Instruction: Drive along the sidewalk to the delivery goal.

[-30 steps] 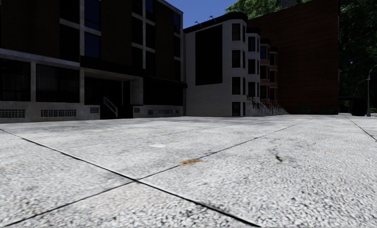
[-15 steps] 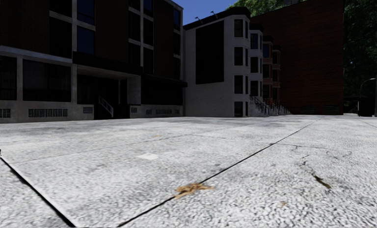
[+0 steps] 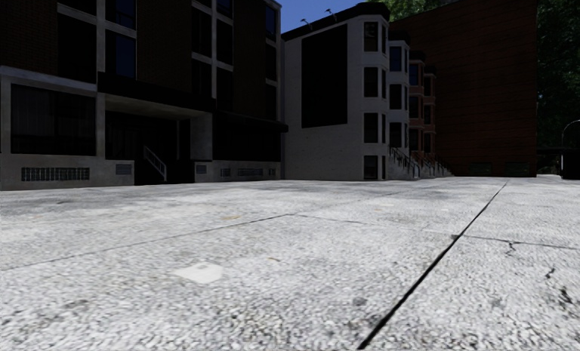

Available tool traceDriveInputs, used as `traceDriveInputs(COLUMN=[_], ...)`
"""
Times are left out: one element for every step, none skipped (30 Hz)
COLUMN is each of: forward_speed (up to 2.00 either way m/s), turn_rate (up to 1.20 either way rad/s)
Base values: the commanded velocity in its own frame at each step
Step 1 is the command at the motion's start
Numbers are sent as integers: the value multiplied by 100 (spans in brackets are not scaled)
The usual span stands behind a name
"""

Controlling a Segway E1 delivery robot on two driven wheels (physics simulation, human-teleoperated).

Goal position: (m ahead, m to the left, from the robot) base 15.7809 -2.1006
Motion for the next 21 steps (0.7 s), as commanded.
traceDriveInputs(forward_speed=[200,200,200,200,200,200,200,200,200,200,200,200,200,200,200,200,200,200,200,200,200], turn_rate=[0,0,0,0,0,0,0,0,0,0,0,0,0,0,0,0,0,0,0,0,0])
